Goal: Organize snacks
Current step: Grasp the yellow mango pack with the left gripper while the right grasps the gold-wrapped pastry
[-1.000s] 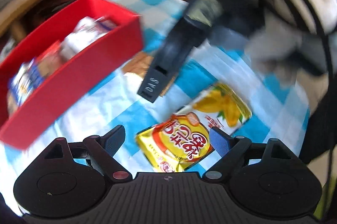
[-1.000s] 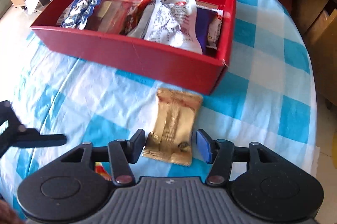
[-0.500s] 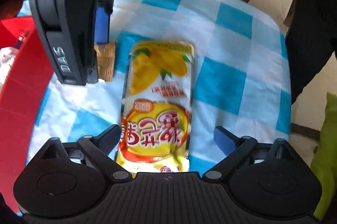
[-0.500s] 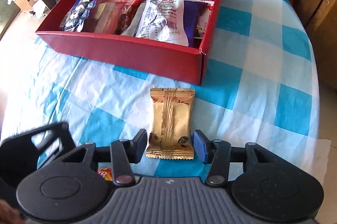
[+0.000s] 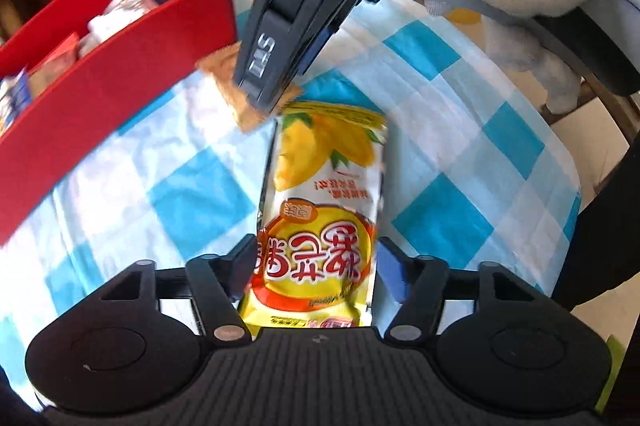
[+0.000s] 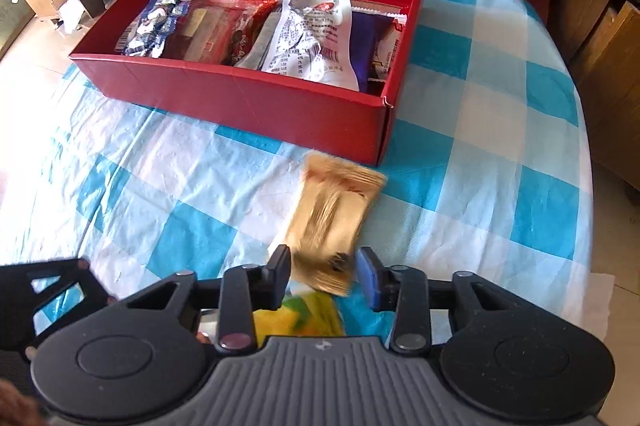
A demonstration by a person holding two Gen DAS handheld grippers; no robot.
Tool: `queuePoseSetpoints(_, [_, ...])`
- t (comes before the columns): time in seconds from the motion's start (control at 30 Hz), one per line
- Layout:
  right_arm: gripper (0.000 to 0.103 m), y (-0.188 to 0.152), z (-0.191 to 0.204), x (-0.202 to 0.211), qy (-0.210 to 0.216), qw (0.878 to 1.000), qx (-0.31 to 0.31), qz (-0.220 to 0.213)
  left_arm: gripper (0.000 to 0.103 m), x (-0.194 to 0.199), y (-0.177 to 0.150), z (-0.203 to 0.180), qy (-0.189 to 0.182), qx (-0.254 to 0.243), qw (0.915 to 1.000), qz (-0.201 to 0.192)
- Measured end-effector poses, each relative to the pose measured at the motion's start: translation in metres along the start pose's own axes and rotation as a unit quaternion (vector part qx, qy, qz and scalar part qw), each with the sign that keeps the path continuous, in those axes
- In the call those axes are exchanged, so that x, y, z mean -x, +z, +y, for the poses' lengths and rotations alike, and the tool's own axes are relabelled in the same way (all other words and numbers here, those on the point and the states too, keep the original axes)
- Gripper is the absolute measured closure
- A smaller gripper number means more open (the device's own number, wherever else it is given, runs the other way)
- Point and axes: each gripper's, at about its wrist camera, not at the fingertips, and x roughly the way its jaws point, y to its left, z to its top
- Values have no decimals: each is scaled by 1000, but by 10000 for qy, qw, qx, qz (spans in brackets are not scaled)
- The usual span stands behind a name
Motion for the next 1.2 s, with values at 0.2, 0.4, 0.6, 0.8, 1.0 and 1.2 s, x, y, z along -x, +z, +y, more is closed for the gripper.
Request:
queuePoseSetpoints(0.2, [64,-2,-1,-5,-64,9999,69,90,33,6,-3,-1,71,358,9993,-28])
queuePoseSetpoints(0.4, [57,2,2,-8,-79,10000,38,41,7,-7,-11,-12,519,49,9986,84])
queuePoseSetpoints(0.6, [4,4,-3,-15,556,9979,-332,-72,9,-8,-14,-1,462,225,9987,62])
queuePoseSetpoints(0.8, [7,2,15,-19,196,9998,12,-79,33,6,-18,0,370,231,9990,-83])
queuePoseSetpoints(1.0, [64,-7,19,-5,-241,9995,170,-117,39,17,-26,7,230,361,9990,-89])
queuePoseSetpoints(1.2, [80,-18,5,7,-192,9998,-9,-90,39,25,-37,7,279,527,9982,-59])
